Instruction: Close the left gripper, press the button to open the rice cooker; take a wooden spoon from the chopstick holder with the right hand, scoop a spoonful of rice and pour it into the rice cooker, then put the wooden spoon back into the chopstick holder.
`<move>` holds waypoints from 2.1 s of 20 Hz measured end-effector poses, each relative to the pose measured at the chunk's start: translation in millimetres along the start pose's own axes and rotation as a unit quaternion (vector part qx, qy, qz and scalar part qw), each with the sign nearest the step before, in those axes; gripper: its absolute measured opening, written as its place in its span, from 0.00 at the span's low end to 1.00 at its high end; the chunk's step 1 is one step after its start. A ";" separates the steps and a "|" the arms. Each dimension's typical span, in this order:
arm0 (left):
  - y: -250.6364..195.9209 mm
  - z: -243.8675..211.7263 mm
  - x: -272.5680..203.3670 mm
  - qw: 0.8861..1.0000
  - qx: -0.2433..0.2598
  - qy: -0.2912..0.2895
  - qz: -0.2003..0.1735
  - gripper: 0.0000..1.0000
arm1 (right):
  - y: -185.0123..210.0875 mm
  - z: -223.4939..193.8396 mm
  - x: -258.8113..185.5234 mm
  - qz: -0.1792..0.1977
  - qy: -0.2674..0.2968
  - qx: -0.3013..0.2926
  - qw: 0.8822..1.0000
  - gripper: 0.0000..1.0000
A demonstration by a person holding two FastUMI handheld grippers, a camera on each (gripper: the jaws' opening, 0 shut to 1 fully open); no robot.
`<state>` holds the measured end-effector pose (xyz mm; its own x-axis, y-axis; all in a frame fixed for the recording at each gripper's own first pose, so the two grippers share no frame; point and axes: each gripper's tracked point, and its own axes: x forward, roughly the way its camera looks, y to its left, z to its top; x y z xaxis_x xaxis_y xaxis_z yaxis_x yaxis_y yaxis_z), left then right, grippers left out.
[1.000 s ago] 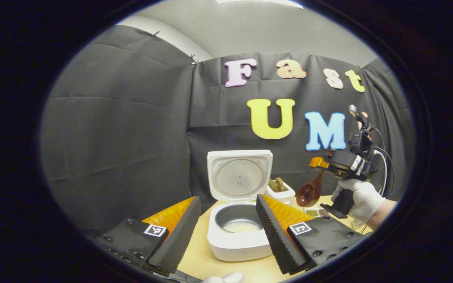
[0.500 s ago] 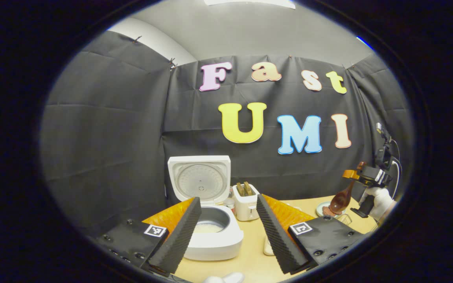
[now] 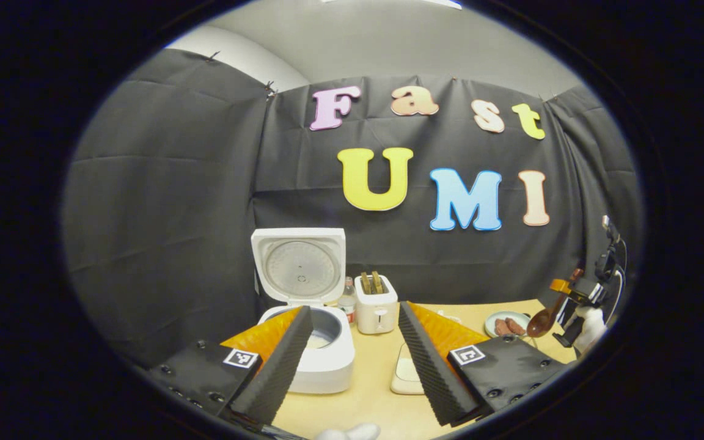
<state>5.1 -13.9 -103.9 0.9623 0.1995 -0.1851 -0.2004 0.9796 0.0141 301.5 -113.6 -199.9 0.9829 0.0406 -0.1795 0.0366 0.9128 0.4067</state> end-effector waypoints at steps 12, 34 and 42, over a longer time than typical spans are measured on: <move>-24.1 -7.0 -3.2 0.999 0.040 0.008 0.007 0.98 | -50.0 -95.7 28.5 -0.028 0.070 0.008 0.997 0.20; -11.4 12.7 -12.1 0.999 0.033 -0.023 -0.023 1.00 | -5.7 50.7 -109.2 -0.036 -0.064 -0.221 0.973 1.00; 22.3 49.5 18.0 0.998 0.017 -0.040 -0.036 1.00 | 89.2 80.1 -232.0 0.029 -0.069 -0.185 0.980 1.00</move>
<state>27.1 12.7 -58.3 0.9858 0.1292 -0.1072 -0.1258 0.9913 0.0383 91.2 -74.1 -50.3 0.9973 0.0657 -0.0327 -0.0638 0.9964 0.0561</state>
